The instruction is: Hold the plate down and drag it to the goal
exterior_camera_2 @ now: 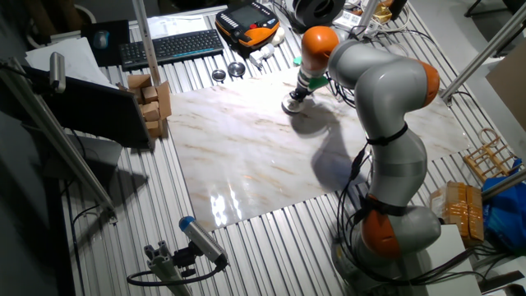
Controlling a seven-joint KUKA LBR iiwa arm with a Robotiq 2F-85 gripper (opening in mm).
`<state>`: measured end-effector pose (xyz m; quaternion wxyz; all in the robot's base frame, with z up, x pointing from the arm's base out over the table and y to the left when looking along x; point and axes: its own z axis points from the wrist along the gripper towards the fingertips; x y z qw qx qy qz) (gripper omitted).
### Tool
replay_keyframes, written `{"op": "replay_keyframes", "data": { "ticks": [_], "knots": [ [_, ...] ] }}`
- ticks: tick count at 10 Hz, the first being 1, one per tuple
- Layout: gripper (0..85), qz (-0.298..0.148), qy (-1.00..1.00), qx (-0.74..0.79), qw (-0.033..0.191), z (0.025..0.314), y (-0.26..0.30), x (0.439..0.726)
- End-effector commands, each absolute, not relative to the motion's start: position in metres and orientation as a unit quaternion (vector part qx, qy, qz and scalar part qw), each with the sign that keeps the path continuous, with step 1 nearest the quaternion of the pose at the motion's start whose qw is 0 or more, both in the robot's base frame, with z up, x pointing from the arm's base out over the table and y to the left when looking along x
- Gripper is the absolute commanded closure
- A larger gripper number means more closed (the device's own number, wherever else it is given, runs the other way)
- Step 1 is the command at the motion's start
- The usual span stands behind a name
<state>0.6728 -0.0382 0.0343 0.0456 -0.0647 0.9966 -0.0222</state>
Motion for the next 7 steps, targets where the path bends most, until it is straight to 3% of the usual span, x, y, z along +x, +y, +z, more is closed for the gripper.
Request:
{"op": "replay_keyframes", "data": {
  "ticks": [1,7],
  "knots": [
    [85.0,-0.022,0.997,-0.066,0.046,0.035,-0.041,0.673],
    [85.0,-0.026,0.996,-0.076,0.046,0.037,-0.055,0.673]
  ]
}}
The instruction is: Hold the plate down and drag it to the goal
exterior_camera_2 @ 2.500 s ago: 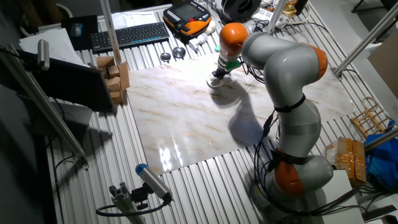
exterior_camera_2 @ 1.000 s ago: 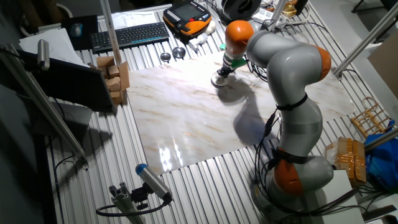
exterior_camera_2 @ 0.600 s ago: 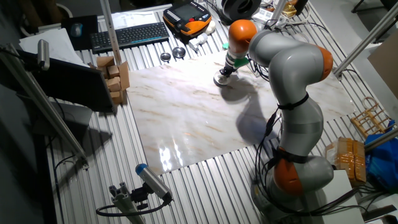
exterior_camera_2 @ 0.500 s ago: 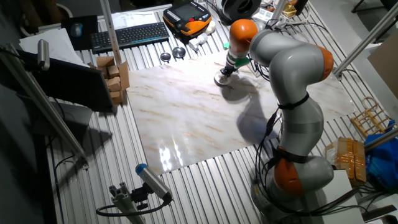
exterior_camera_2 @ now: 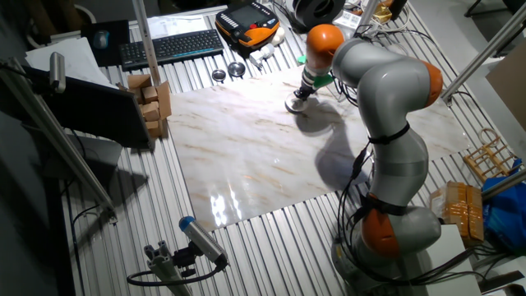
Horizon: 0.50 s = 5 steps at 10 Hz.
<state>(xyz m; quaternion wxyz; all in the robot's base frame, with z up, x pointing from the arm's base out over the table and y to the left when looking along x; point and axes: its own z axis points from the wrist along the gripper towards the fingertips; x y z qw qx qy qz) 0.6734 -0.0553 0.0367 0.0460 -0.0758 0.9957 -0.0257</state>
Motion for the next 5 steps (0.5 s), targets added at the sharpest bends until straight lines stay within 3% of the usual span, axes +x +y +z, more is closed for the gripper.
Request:
{"op": "replay_keyframes", "data": {
  "ticks": [1,5],
  "knots": [
    [85.0,-0.026,0.996,-0.077,0.046,0.0374,-0.0567,0.6733],
    [85.0,-0.031,0.995,-0.082,0.044,0.0381,-0.0637,0.6729]
  ]
}}
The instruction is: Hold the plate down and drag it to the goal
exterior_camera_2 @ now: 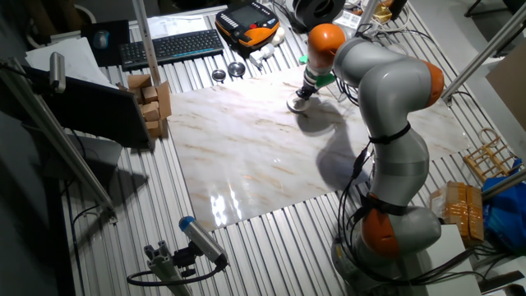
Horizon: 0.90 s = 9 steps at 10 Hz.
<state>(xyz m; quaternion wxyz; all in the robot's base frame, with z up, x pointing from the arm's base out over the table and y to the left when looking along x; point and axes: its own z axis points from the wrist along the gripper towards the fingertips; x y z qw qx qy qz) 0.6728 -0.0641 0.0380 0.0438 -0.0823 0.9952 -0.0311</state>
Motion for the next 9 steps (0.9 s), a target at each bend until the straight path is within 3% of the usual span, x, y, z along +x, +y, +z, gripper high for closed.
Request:
{"op": "replay_keyframes", "data": {
  "ticks": [1,9],
  "knots": [
    [85.0,-0.031,0.995,-0.083,0.044,0.038,-0.065,0.673],
    [85.0,-0.033,0.994,-0.093,0.043,0.035,-0.081,0.673]
  ]
}}
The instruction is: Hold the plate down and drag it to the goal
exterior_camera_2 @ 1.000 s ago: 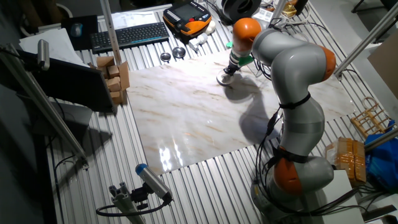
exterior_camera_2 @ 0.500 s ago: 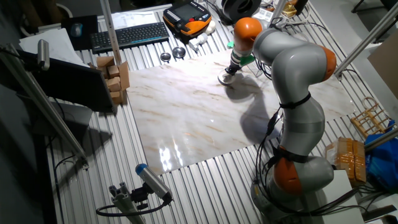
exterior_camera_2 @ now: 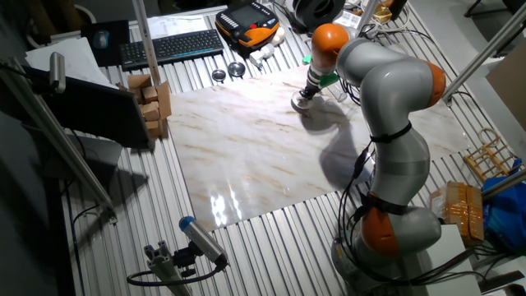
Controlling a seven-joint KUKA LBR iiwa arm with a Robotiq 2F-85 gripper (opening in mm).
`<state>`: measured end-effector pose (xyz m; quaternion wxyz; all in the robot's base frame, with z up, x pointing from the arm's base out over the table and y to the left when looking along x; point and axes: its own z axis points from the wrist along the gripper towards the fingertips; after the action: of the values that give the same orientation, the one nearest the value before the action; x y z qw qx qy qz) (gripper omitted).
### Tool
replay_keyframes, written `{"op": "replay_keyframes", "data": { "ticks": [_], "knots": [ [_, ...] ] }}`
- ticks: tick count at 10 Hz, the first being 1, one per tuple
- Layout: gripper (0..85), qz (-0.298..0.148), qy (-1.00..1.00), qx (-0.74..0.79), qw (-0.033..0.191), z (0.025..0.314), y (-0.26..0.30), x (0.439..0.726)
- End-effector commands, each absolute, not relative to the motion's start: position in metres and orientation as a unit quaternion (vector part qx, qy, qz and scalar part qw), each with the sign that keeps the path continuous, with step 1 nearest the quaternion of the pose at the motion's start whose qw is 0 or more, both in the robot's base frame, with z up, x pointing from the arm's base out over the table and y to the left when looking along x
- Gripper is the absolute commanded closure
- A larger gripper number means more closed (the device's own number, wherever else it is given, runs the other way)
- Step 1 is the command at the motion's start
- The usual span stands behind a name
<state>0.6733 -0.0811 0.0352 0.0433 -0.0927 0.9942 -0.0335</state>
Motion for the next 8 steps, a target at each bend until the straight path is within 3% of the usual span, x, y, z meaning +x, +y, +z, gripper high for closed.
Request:
{"op": "replay_keyframes", "data": {
  "ticks": [1,8],
  "knots": [
    [85.0,-0.034,0.994,-0.094,0.043,0.036,-0.083,0.674],
    [85.0,-0.036,0.993,-0.102,0.045,0.034,-0.093,0.674]
  ]
}}
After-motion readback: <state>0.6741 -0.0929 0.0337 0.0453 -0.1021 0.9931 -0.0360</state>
